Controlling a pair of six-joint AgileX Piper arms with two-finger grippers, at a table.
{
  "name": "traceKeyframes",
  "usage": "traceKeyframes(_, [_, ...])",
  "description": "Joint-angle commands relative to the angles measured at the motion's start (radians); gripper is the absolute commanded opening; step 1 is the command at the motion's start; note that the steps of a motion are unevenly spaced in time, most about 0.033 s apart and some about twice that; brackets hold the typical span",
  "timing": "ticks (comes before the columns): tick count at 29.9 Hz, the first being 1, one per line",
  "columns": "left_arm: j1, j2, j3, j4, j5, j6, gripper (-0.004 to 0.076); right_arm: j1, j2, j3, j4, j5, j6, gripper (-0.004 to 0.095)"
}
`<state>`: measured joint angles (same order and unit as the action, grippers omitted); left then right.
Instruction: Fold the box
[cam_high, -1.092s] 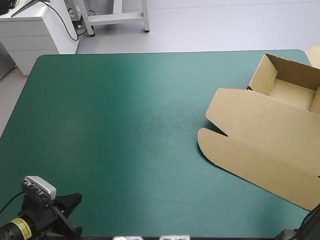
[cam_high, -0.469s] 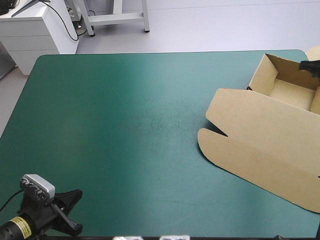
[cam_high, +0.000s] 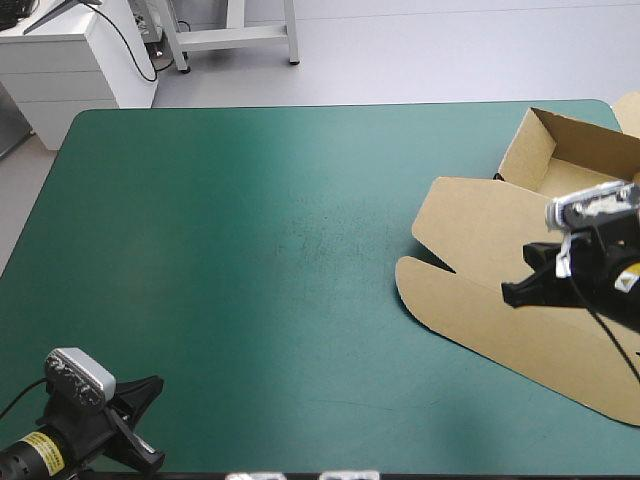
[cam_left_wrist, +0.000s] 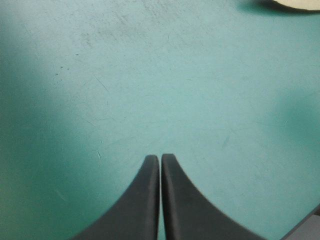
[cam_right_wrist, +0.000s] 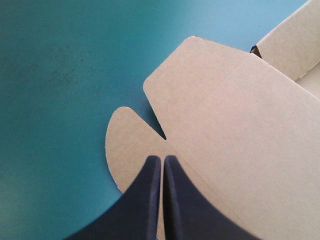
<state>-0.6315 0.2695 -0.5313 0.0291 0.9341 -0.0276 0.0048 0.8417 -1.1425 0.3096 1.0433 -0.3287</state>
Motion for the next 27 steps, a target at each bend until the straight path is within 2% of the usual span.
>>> traceKeyframes(1, [-0.007,0.012,0.012,-0.021,-0.100,0.022,-0.0008,0.013,-0.125,0.154,-0.009,-0.223,-0.030,-0.0002])
traceKeyframes(10, [-0.007,0.007,0.055,-0.051,-0.136,0.028,-0.0008,0.013,-0.367,0.448,-0.007,-0.405,-0.085,-0.0002])
traceKeyframes(20, [-0.007,-0.139,0.067,-0.045,-0.167,0.028,-0.0008,0.013,-0.582,0.606,-0.005,-0.446,-0.107,-0.0002])
traceKeyframes(27, [-0.007,-0.165,0.067,-0.040,-0.171,0.028,-0.0008,0.013,-0.695,0.710,-0.003,-0.400,-0.100,-0.0002])
